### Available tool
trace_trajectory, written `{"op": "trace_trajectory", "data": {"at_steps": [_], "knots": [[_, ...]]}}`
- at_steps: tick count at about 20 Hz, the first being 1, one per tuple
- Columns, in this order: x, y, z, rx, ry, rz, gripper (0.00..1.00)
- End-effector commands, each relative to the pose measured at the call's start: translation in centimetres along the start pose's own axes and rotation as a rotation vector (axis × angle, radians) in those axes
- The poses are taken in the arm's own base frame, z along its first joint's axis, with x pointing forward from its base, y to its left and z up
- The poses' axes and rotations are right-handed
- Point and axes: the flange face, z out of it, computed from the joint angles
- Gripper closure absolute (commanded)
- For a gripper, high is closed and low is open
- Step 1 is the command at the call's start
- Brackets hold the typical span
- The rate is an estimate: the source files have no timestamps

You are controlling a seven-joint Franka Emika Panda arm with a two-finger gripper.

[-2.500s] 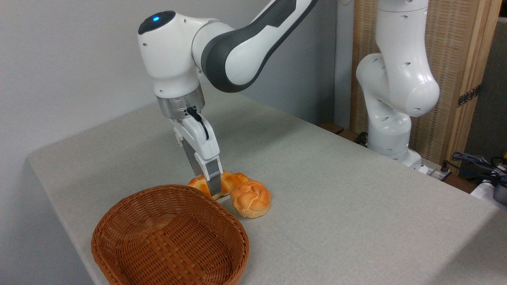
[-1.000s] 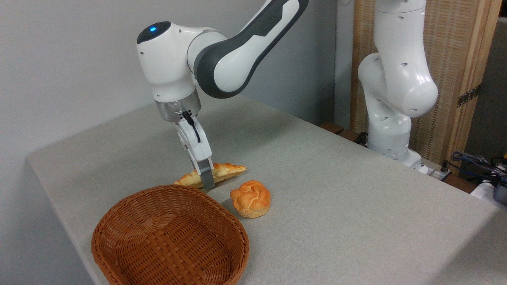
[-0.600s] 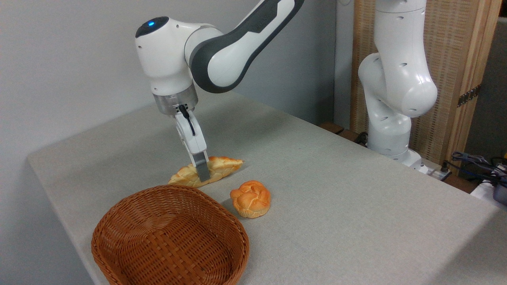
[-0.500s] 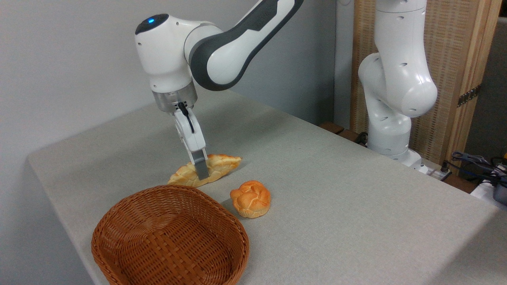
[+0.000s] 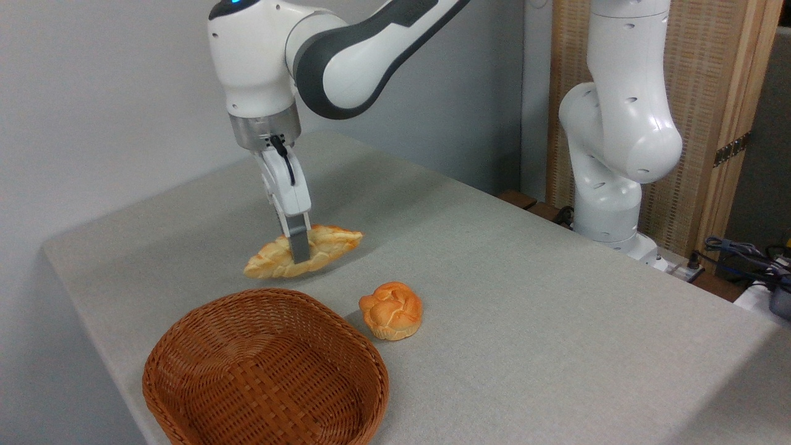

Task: Put bread into the basket
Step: 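Lift the braided loaf and carry it over the wicker basket, then lower the loaf into the basket and open the gripper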

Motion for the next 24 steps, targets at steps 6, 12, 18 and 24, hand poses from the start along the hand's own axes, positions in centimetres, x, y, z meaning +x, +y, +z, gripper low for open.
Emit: {"op": "trace_trajectory", "data": {"at_steps": [6, 12, 18, 24], "knots": [[-3.3, -5.5, -6.8, 0.024, 0.143, -0.161, 0.72], [-5.8, -9.8, -7.7, 0.133, 0.228, -0.236, 0.60], [-5.0, -11.3, -6.8, 0.207, 0.274, -0.247, 0.00], [-4.9, -11.3, -6.4, 0.204, 0.269, -0.246, 0.00]]}}
